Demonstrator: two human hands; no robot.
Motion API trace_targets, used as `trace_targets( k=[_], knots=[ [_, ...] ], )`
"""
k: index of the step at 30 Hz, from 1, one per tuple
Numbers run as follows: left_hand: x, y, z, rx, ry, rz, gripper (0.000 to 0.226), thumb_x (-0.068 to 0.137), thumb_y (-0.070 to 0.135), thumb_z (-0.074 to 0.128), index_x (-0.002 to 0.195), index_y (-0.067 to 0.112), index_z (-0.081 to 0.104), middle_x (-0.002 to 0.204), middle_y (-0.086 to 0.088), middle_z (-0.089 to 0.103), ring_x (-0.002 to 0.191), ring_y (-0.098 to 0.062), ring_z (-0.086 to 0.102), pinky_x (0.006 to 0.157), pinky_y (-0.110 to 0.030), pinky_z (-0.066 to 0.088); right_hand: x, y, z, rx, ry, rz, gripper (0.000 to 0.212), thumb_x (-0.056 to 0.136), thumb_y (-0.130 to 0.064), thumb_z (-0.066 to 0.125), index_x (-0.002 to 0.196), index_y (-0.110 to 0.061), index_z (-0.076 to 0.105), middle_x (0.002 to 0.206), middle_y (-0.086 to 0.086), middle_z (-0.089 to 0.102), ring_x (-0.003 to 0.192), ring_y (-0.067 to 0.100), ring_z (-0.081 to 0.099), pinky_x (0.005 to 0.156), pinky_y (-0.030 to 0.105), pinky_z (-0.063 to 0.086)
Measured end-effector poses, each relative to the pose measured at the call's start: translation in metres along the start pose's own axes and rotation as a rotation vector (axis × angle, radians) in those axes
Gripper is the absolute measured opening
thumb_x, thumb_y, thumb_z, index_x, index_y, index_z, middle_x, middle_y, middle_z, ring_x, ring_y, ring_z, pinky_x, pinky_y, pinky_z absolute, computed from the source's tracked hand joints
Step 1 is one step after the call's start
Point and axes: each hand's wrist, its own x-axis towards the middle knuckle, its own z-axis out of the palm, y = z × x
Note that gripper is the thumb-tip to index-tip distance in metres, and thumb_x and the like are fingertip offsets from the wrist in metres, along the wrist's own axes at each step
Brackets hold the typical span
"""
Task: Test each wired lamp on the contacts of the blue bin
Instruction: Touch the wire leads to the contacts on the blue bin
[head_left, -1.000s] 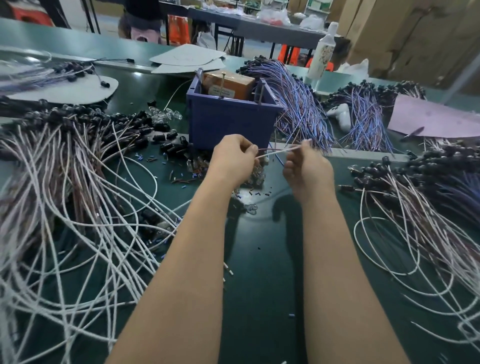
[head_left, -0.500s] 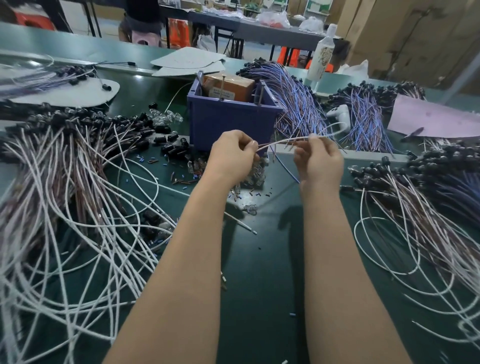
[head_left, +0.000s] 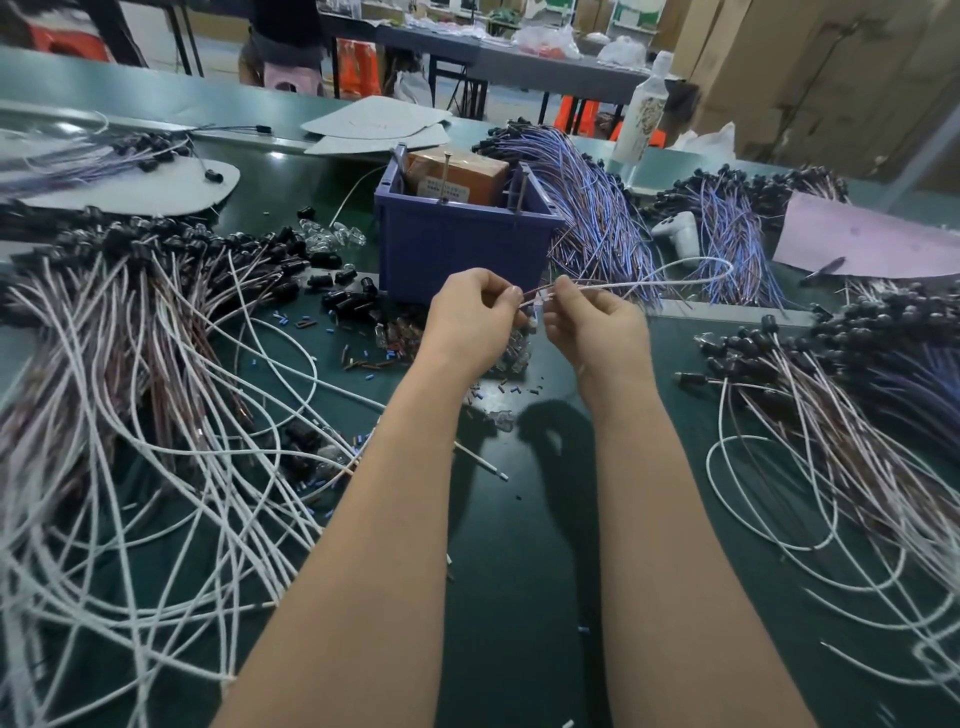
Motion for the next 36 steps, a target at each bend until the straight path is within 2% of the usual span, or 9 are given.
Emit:
trace_targets(
  k=[5, 11, 14, 19, 22, 25, 27, 33, 36],
  knots=[
    [-0.001, 0.000, -0.002, 0.006, -0.023, -0.005, 0.009, 0.096, 0.021, 0.054, 0.093, 0.017, 0.061, 0.066, 0.011, 0.064, 0.055, 0.002, 0.051, 0.052, -0.016, 0.039, 0.001, -0.002, -0.002, 0.228, 0.061, 0.076, 0.020, 0.092, -0.008, 0.059, 0.072, -0.006, 0.058, 0.051, -0.002, 0.062, 0.047, 0.006, 0.059, 0.052, 0.015, 0.052],
    [-0.001, 0.000, -0.001, -0.017, -0.004, 0.006, 0.009, 0.095, 0.019, 0.055, 0.091, 0.015, 0.063, 0.067, 0.009, 0.064, 0.063, -0.002, 0.056, 0.061, -0.019, 0.043, 0.000, 0.003, 0.000, 0.061, -0.147, 0.128, 0.018, 0.092, -0.012, 0.060, 0.075, -0.006, 0.060, 0.056, 0.001, 0.064, 0.046, 0.005, 0.055, 0.047, 0.013, 0.047],
    [-0.001, -0.001, -0.001, -0.026, 0.001, -0.004, 0.009, 0.095, 0.020, 0.055, 0.092, 0.016, 0.063, 0.066, 0.010, 0.064, 0.058, 0.000, 0.053, 0.057, -0.019, 0.040, 0.002, 0.004, 0.000, -0.004, -0.063, 0.052, 0.020, 0.092, -0.013, 0.061, 0.073, -0.008, 0.059, 0.051, -0.004, 0.062, 0.043, 0.003, 0.051, 0.046, 0.013, 0.045],
    [-0.001, 0.000, 0.000, -0.014, -0.016, -0.005, 0.008, 0.095, 0.020, 0.055, 0.091, 0.017, 0.061, 0.064, 0.011, 0.063, 0.055, 0.000, 0.050, 0.053, -0.019, 0.038, 0.003, 0.003, 0.000, 0.075, 0.028, 0.016, 0.019, 0.092, -0.013, 0.061, 0.073, -0.009, 0.059, 0.049, -0.006, 0.060, 0.042, 0.002, 0.052, 0.047, 0.013, 0.047],
    [-0.001, 0.000, 0.000, -0.021, 0.007, -0.001, 0.008, 0.095, 0.019, 0.056, 0.090, 0.016, 0.061, 0.066, 0.009, 0.063, 0.060, -0.004, 0.055, 0.059, -0.022, 0.043, 0.001, 0.003, 0.000, 0.088, -0.034, 0.049, 0.018, 0.092, -0.014, 0.060, 0.075, -0.008, 0.060, 0.052, -0.004, 0.062, 0.045, 0.003, 0.055, 0.049, 0.014, 0.049],
    [-0.002, 0.000, 0.001, -0.041, 0.008, 0.005, 0.007, 0.094, 0.016, 0.057, 0.089, 0.014, 0.062, 0.069, 0.007, 0.063, 0.071, -0.010, 0.061, 0.077, -0.028, 0.052, -0.001, 0.004, 0.002, 0.065, -0.167, 0.084, 0.019, 0.093, -0.011, 0.058, 0.075, -0.006, 0.062, 0.054, -0.002, 0.064, 0.046, 0.004, 0.056, 0.049, 0.013, 0.048],
    [-0.002, -0.001, 0.003, -0.043, -0.003, 0.003, 0.008, 0.094, 0.016, 0.057, 0.089, 0.014, 0.062, 0.069, 0.006, 0.063, 0.072, -0.010, 0.061, 0.081, -0.030, 0.051, -0.001, 0.005, 0.003, 0.021, -0.163, 0.051, 0.020, 0.093, -0.010, 0.058, 0.074, -0.006, 0.062, 0.054, -0.002, 0.064, 0.047, 0.004, 0.055, 0.049, 0.013, 0.047],
    [-0.001, 0.002, 0.003, -0.018, -0.022, -0.025, 0.011, 0.094, 0.020, 0.058, 0.087, 0.014, 0.064, 0.066, 0.007, 0.063, 0.060, -0.003, 0.056, 0.062, -0.020, 0.044, 0.000, 0.008, 0.003, 0.001, -0.094, -0.034, 0.021, 0.092, -0.007, 0.058, 0.072, -0.006, 0.063, 0.061, 0.002, 0.062, 0.055, 0.010, 0.054, 0.056, 0.017, 0.051],
    [-0.001, 0.001, 0.002, 0.040, -0.005, -0.039, 0.022, 0.093, 0.024, 0.059, 0.072, 0.019, 0.062, 0.058, 0.010, 0.061, 0.045, 0.005, 0.049, 0.051, -0.017, 0.038, 0.001, 0.010, 0.002, -0.014, -0.099, -0.043, 0.020, 0.092, -0.007, 0.058, 0.073, -0.006, 0.062, 0.061, 0.002, 0.061, 0.053, 0.008, 0.053, 0.055, 0.017, 0.051]
  ],
)
